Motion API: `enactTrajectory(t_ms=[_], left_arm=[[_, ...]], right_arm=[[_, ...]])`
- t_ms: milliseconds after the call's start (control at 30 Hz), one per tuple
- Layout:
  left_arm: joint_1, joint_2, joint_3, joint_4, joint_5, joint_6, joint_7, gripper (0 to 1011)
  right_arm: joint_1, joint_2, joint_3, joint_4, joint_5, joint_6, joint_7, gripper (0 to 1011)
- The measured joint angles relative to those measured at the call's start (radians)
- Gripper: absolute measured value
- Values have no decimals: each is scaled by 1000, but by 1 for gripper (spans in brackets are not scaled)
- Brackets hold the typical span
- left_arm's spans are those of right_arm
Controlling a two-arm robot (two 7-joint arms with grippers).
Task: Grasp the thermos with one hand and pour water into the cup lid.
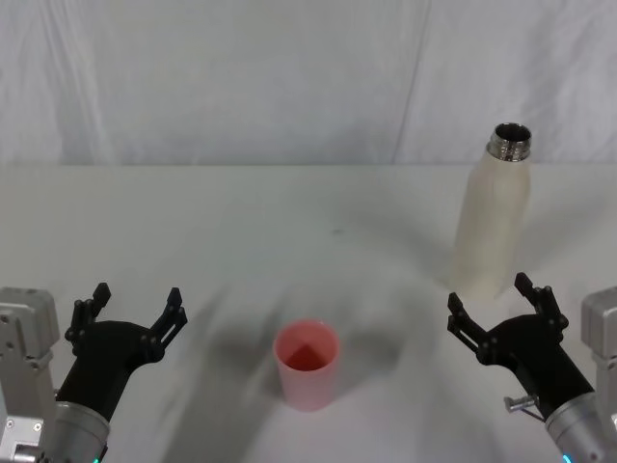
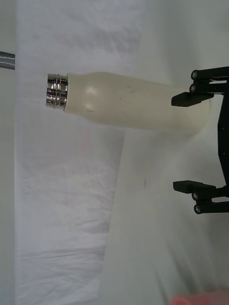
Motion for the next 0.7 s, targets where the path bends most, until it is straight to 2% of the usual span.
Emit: enactTrajectory(t_ms=[167, 467, 700], left_arm=[[0, 0, 0, 0, 0, 0, 0, 1001], [0, 0, 0, 0, 0, 0, 0, 1001], [0, 0, 0, 0, 0, 0, 0, 1001]], right_arm=[[36, 1, 22, 24, 16, 12, 42, 1001], [87, 7, 35, 57, 31, 24, 83, 1001], [123, 18, 45, 80, 61, 36, 116, 1001]])
